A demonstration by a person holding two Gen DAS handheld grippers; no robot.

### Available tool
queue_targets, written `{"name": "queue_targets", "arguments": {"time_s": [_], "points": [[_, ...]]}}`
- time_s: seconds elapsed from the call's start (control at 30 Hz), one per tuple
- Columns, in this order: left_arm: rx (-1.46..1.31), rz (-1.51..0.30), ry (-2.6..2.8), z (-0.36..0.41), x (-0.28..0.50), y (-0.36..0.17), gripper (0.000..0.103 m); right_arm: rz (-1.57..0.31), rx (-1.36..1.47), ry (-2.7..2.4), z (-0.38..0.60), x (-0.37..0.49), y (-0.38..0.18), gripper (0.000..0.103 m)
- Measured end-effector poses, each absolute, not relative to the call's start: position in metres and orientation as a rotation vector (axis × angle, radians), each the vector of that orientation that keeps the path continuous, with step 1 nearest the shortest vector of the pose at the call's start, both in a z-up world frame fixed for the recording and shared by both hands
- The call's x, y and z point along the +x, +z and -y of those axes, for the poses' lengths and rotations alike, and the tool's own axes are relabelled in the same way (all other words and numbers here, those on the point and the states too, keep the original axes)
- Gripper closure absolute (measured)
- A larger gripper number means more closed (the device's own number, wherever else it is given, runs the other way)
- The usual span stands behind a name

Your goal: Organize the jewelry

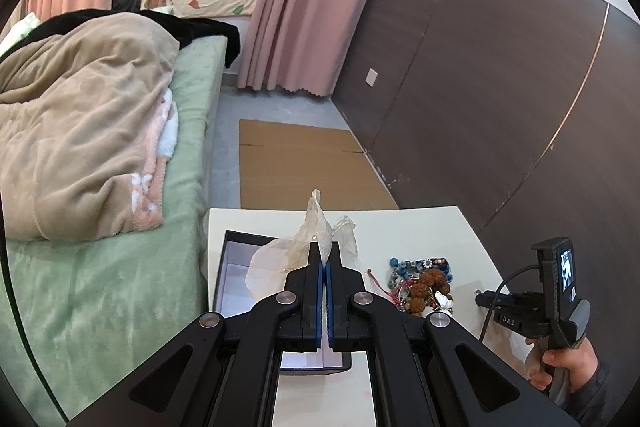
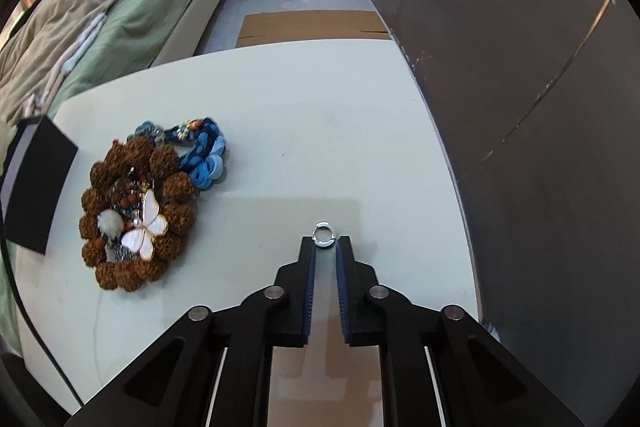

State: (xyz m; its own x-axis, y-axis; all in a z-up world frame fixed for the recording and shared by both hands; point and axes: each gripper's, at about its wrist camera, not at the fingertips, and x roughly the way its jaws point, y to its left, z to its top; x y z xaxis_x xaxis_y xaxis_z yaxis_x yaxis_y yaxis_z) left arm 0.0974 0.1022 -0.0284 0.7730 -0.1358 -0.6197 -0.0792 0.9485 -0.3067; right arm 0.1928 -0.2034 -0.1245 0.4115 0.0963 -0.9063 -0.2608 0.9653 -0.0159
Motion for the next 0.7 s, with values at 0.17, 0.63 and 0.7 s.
{"name": "queue_targets", "arguments": {"time_s": [0.17, 0.63, 0.7], "points": [[-0.331, -0.71, -0.032, -0.104, 0.099, -0.032, 0.103, -1.119, -0.145, 0.226, 0.202, 0.199, -0.125, 0.089], [-0.447, -0.782, -0.024, -0.124, 0.102, -0.038, 0.036, -1.056, -0.135, 0.326, 0.177, 0.189, -0.078, 0.09], [-0.44, -0.761, -0.026, -0.125, 0.096, -0.032, 0.035, -1.023, -0.135, 0.363, 0.166, 0.185, -0.062, 0.09]]}}
